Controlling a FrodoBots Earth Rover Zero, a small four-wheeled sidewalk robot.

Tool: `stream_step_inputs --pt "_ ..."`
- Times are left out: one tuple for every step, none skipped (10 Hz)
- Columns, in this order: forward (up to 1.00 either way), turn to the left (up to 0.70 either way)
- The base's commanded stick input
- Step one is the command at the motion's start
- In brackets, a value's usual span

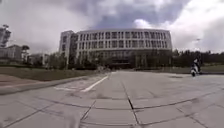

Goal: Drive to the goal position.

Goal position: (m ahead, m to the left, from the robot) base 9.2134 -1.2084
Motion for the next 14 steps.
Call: stream_step_inputs --pt "0.7 0.05" --pt "0.7 0.03" --pt "0.7 0.03" --pt "0.7 0.03" --pt "0.7 0.03" --pt "0.7 0.03" --pt "0.7 0.03" --pt "0.7 0.03" --pt "0.7 0.03" --pt "0.7 0.03" --pt "0.7 0.03" --pt "0.7 0.01" --pt "0.7 0.0" --pt "0.7 0.0"
